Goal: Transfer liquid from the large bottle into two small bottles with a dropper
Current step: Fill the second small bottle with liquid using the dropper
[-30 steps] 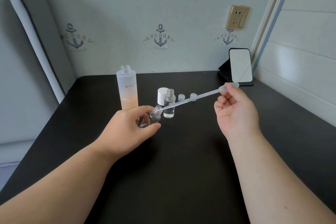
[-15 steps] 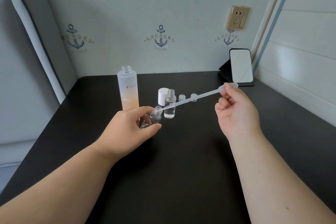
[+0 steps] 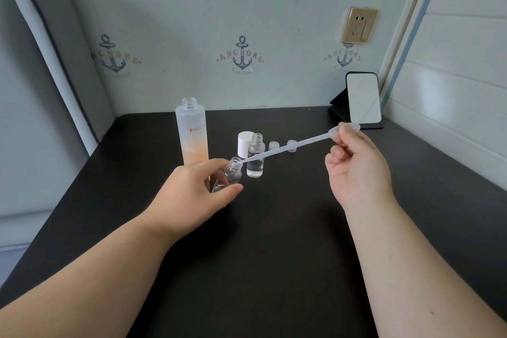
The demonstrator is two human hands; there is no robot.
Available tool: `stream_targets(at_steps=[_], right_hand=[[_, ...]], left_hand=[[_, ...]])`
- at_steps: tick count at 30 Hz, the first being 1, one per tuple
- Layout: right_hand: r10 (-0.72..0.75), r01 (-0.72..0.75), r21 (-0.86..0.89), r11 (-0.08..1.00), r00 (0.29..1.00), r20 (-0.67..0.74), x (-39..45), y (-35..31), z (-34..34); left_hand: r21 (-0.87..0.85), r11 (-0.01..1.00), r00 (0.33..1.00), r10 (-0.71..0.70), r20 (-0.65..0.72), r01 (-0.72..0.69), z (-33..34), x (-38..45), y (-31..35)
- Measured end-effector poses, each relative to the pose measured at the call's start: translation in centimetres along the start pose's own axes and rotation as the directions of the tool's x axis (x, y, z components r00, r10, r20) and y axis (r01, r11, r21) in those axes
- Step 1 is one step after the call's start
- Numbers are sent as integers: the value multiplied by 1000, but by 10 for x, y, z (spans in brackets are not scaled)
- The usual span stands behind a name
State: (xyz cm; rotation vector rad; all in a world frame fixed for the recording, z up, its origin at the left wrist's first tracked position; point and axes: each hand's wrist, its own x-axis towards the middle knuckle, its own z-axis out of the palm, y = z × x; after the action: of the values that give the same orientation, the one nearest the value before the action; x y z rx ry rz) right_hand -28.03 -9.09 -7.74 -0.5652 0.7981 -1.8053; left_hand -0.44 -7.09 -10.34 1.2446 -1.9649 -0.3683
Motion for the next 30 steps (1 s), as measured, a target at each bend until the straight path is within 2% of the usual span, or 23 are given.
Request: stream_targets(at_steps=[9,18,20,22,26,28,30], right_hand=[[38,-35,86,996,999,-38,-4,0,3],[66,-66,87,994,998,4,-4,0,4],[72,-72,87,994,997,3,-3,1,3],[77,-77,86,993,997,1,-3,1,3],[87,-87,95,992,996,1,-2,2,1],[89,-89,102,991,996,4,-2,2,1],[87,-88,103,991,996,12,-2,1,2]], left_hand=[[-3,996,995,-92,40,93,0,1,2],[-22,996,995,-82,53,84,-1,2,3],[-57,996,997,-73,-4,72,-2,0,3],[-164,985,989,-72,-132,50,-4,-1,5],[-263,963,883,-174,-436,60,-10,0,5],[-294,948,834,-256,-488,119,-11,3,-1],[-332,926,830,-325,-453,181,-10,7,-9]])
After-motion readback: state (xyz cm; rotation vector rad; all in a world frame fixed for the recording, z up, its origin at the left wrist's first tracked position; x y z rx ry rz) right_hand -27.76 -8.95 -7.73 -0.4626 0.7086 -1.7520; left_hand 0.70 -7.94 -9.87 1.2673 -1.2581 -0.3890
